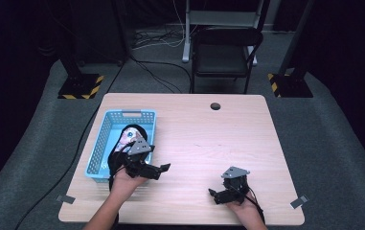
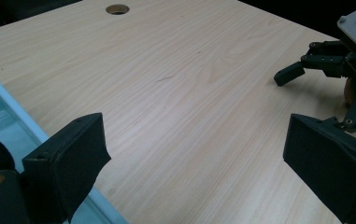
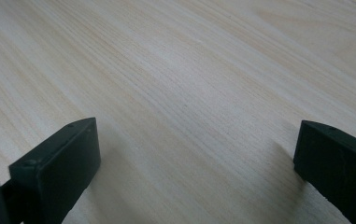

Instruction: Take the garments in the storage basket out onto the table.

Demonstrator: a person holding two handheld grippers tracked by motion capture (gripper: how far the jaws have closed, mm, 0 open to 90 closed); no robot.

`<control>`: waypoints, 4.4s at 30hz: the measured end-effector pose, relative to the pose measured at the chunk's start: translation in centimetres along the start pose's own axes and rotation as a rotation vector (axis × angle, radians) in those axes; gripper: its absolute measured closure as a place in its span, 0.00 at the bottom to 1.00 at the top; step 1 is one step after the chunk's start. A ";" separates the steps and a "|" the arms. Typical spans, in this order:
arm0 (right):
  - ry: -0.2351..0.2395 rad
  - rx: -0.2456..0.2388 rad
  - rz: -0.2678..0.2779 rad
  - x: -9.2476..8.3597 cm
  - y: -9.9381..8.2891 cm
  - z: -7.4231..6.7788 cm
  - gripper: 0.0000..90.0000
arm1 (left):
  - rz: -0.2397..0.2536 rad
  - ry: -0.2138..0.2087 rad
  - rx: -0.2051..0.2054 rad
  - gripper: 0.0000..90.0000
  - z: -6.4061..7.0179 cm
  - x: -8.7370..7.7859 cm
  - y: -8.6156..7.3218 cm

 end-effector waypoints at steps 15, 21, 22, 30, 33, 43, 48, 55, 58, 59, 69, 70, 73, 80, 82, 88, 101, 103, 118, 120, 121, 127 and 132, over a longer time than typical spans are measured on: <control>0.000 0.000 0.000 0.0 0.0 0.0 0.00 | 0.025 0.038 -0.038 0.06 -1.7 -1.3 0.0; 0.000 0.000 0.000 0.0 0.0 0.0 0.00 | 0.029 0.049 -0.050 0.06 -2.2 -1.7 -0.1; 0.000 0.000 0.000 0.0 0.0 0.0 0.00 | 0.029 0.052 -0.051 0.06 -2.3 -1.7 -0.1; 0.000 0.000 0.000 0.0 0.0 0.0 0.00 | 0.024 0.068 -0.063 0.06 -2.9 -1.9 -0.4; 0.000 0.000 0.000 0.0 0.0 0.0 0.00 | 0.025 0.075 -0.069 0.06 -3.1 -2.0 -0.5; 0.000 0.000 0.000 0.0 0.0 0.0 0.00 | 0.027 0.099 -0.085 0.06 -4.0 -2.5 -0.7; 0.000 0.000 0.000 0.0 0.0 0.0 0.00 | 0.033 0.107 -0.093 0.06 -4.3 -2.8 -0.8; 0.000 0.000 0.000 0.0 0.0 0.0 0.00 | 0.031 0.124 -0.102 0.06 -4.9 -3.1 -1.0; 0.000 0.000 0.000 0.0 0.0 0.0 0.00 | 0.024 0.132 -0.105 0.06 -5.1 -3.0 -1.2; 0.000 0.000 0.000 0.0 0.0 0.0 0.00 | 0.018 0.136 -0.102 0.06 -5.2 -3.1 -1.2; 0.000 0.001 0.001 0.0 0.0 0.0 0.00 | 0.027 0.176 -0.136 0.06 -6.7 -4.2 -1.2; -0.001 0.001 0.001 0.0 0.0 0.0 0.00 | 0.031 0.177 -0.142 0.06 -6.9 -4.4 -1.2; -0.001 0.001 0.001 0.0 0.0 0.0 0.00 | 0.031 0.184 -0.155 0.06 -7.3 -4.6 -1.3; -0.001 0.001 0.001 0.0 0.0 0.0 0.00 | 0.033 0.200 -0.168 0.06 -7.9 -4.9 -1.3; -0.001 0.001 0.001 0.0 0.0 0.0 0.00 | 0.025 0.210 -0.170 0.06 -8.1 -4.9 -1.4; -0.001 0.001 0.001 0.0 0.0 0.0 0.00 | 0.002 0.230 -0.197 0.06 -9.0 -4.8 -1.9; -0.001 0.001 0.001 0.0 0.0 0.0 0.00 | -0.052 0.279 -0.231 0.05 -10.3 -4.5 -2.8; -0.001 0.001 0.001 0.0 0.0 0.0 0.00 | -0.055 0.282 -0.232 0.05 -10.3 -4.6 -2.7; -0.001 0.001 0.001 0.0 0.0 0.0 0.00 | -0.107 0.283 -0.240 0.06 -10.7 -3.8 -2.5; -0.001 0.001 0.001 0.0 0.0 0.0 0.00 | -0.114 0.289 -0.241 0.06 -11.0 -3.7 -2.2; -0.001 0.001 0.001 0.0 0.0 0.0 0.00 | -0.116 0.290 -0.240 0.06 -11.1 -3.7 -2.1; -0.001 0.001 0.001 0.0 0.0 0.0 0.00 | -0.127 0.298 -0.252 0.06 -11.9 -3.5 -1.8; -0.001 0.001 0.001 0.0 0.0 0.0 0.00 | -0.143 0.298 -0.271 0.06 -12.6 -3.2 -2.2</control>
Point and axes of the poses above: each handheld gripper's, and its own axes: x roughly forward along the jaws, y roughly out of its top, z roughly to its right, the point moved 6 cm from there along x, roughly forward along the jaws, and after that the axes turned 7 degrees about -y, right-handed, at the moved point
